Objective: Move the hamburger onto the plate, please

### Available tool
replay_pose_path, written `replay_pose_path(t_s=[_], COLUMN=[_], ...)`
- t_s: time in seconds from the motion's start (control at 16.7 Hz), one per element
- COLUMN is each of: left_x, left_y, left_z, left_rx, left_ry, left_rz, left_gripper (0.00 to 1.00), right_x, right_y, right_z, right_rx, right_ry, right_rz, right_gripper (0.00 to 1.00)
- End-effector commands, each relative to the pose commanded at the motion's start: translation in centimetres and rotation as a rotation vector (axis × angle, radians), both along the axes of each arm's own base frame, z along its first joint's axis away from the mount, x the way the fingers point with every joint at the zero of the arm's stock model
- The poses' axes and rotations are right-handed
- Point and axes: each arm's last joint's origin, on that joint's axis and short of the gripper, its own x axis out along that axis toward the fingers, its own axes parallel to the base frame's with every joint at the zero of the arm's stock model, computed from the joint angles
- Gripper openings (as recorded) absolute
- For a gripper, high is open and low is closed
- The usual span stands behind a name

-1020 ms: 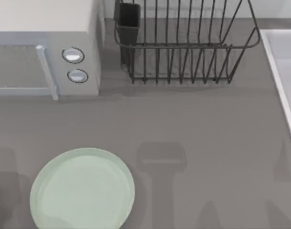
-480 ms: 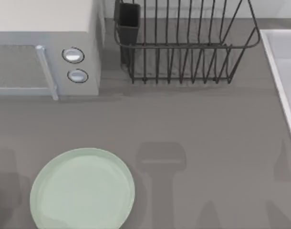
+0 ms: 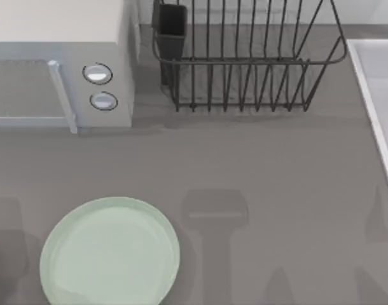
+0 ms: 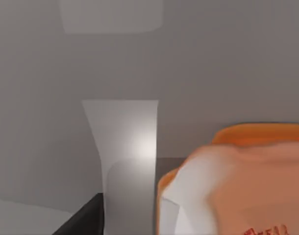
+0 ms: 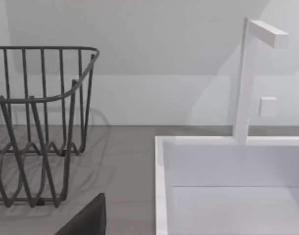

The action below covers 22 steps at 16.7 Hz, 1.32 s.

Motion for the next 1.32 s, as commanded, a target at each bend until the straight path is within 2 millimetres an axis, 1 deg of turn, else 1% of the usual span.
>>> replay_pose_path(t_s=[0.18, 0.24, 0.66, 0.72, 0.84, 0.96, 1.08, 1.32], left_x=[0.0, 0.0, 0.0, 0.2, 0.3, 0.6, 0.8, 0.4], left_y=[0.0, 0.0, 0.0, 0.1, 0.2, 0.4, 0.4, 0.2], left_z=[0.0, 0.0, 0.0, 2.2, 2.6, 3.9, 5.7, 10.1], left_rx=[0.0, 0.0, 0.0, -0.001, 0.001, 0.002, -0.004, -0.01], left_ry=[0.0, 0.0, 0.0, -0.034, -0.038, -0.042, -0.029, -0.013], left_rz=[0.0, 0.0, 0.0, -0.003, 0.0, 0.0, -0.001, -0.002], left_gripper=[0.02, 0.0, 0.0, 0.0, 0.0, 0.0, 0.0, 0.0], right_x=[0.0, 0.0, 0.0, 0.0, 0.0, 0.0, 0.0, 0.0], right_y=[0.0, 0.0, 0.0, 0.0, 0.0, 0.0, 0.0, 0.0], right_z=[0.0, 0.0, 0.0, 0.0, 0.0, 0.0, 0.0, 0.0], right_rx=[0.0, 0.0, 0.0, 0.0, 0.0, 0.0, 0.0, 0.0], right_ry=[0.0, 0.0, 0.0, 0.0, 0.0, 0.0, 0.0, 0.0], right_rz=[0.0, 0.0, 0.0, 0.0, 0.0, 0.0, 0.0, 0.0], right_gripper=[1.0, 1.0, 1.0, 1.0, 1.0, 1.0, 1.0, 1.0])
